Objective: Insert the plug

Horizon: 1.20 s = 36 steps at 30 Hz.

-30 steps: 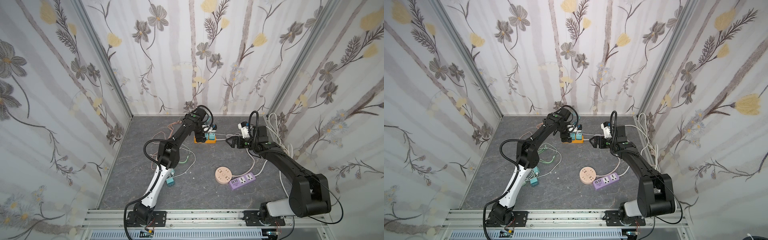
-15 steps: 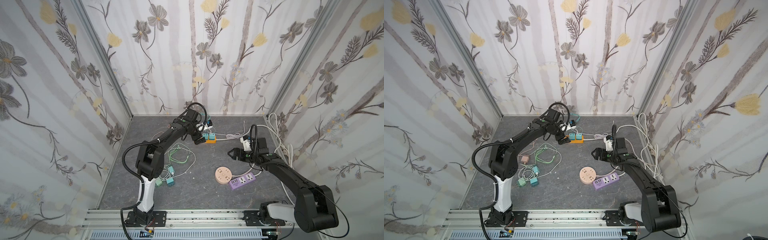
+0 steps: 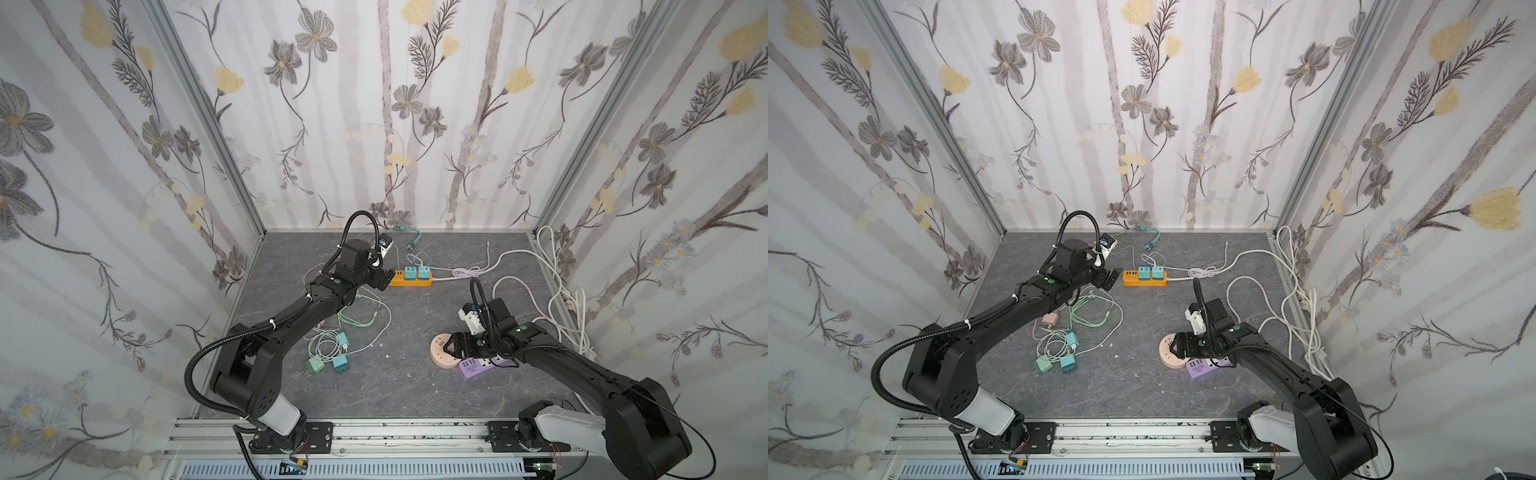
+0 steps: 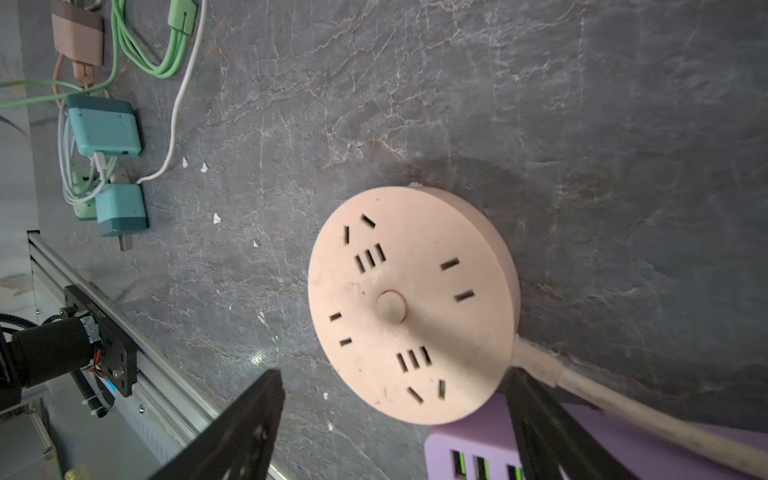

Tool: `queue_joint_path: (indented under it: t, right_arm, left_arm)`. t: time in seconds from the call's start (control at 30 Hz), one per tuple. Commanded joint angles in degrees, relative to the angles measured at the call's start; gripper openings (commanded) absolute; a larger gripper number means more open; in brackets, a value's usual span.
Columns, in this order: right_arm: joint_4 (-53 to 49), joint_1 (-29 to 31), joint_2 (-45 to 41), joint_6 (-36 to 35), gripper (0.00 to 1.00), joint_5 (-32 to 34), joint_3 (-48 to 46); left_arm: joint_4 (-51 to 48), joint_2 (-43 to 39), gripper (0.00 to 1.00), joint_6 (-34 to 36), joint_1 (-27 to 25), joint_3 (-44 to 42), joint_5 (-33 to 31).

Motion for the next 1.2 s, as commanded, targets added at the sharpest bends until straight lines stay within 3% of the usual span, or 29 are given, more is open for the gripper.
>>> queue_joint_path:
  t: [0.0, 0.17, 0.5, 0.67, 0.93, 1.17]
  right_arm:
    - [-1.3, 2.4, 0.7, 1.0, 0.86, 4.6, -0.2]
    - [-2.1, 6.7, 2.4, 2.1, 0.86, 7.1, -0.2]
    - [4.4, 11.3, 9.9, 1.7, 0.84, 4.0, 3.5]
    - [6.3, 11.8, 16.0, 1.5, 0.83, 5.8, 7.6]
    - [5.6, 12.2, 25.3, -0.4, 0.83, 5.8, 16.7]
    - [4.8, 12.8, 31.5, -2.9, 0.84, 2.7, 25.4]
  left_arm:
    - [2.0, -3.8, 1.00, -5.9, 0.4, -2.5, -5.3]
    - [-4.3, -8.5, 1.00, -9.2, 1.0, -4.7, -8.5]
    - [-0.2, -20.2, 1.00, -12.7, 2.1, -16.1, -13.6]
    - [-1.0, -22.8, 1.00, -17.4, 4.0, -17.9, -16.3]
    - [-6.0, -24.6, 1.00, -19.7, 5.5, -18.3, -14.9]
    - [-10.2, -24.3, 1.00, -23.4, 6.4, -18.2, -14.8]
